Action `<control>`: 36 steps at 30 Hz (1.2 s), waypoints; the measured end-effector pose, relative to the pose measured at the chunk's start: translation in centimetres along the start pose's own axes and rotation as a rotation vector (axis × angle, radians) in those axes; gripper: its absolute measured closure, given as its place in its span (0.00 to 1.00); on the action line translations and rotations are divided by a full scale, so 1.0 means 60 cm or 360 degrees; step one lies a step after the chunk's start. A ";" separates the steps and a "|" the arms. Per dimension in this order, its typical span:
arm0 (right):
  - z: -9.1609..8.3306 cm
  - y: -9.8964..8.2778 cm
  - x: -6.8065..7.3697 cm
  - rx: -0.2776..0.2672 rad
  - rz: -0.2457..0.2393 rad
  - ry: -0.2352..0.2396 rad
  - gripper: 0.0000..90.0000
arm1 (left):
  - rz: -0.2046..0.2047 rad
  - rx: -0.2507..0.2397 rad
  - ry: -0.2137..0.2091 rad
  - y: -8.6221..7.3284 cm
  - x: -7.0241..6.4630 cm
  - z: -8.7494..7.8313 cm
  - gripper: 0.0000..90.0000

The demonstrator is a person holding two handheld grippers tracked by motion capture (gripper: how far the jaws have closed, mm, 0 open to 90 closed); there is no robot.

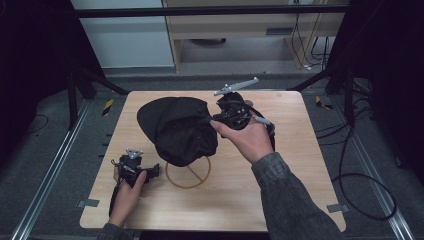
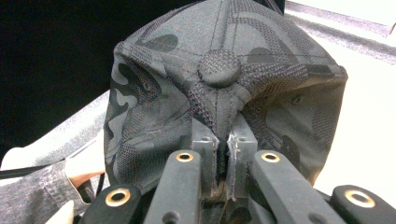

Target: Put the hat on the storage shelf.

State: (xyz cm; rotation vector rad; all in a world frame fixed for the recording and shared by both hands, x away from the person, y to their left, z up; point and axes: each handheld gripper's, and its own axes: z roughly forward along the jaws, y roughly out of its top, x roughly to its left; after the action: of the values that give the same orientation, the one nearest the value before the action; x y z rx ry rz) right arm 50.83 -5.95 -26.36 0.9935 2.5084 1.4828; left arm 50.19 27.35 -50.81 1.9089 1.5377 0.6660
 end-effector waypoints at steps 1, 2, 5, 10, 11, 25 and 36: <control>0.000 0.000 0.000 0.0000 0.0000 0.0000 0.94 | 0.0000 0.0000 0.0000 0.000 0.000 0.000 0.00; 0.002 -0.001 0.000 0.0008 -0.0001 -0.0006 0.93 | 0.0000 -0.0001 0.0000 0.000 0.000 0.000 0.00; 0.006 -0.003 0.001 0.0018 -0.0010 -0.0025 0.93 | 0.0000 0.0000 0.0000 0.000 0.000 0.000 0.00; 0.018 -0.004 0.006 0.0053 -0.0052 -0.0070 0.91 | 0.0000 0.0000 0.0000 0.000 0.000 0.000 0.00; 0.018 -0.004 0.006 0.0053 -0.0052 -0.0070 0.91 | 0.0000 0.0000 0.0000 0.000 0.000 0.000 0.00; 0.045 -0.001 0.018 0.0092 -0.0101 -0.0131 0.88 | -0.0003 0.0001 -0.0002 0.000 0.000 0.000 0.00; 0.039 0.000 0.015 0.0058 -0.0078 -0.0136 0.66 | -0.0003 0.0000 -0.0003 0.000 0.000 0.000 0.00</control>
State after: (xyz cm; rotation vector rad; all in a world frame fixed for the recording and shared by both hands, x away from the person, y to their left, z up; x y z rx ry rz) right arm 50.95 -3.67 -27.40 0.9717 2.4897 1.3566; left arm 50.18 27.34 -50.81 1.9076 1.5378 0.6629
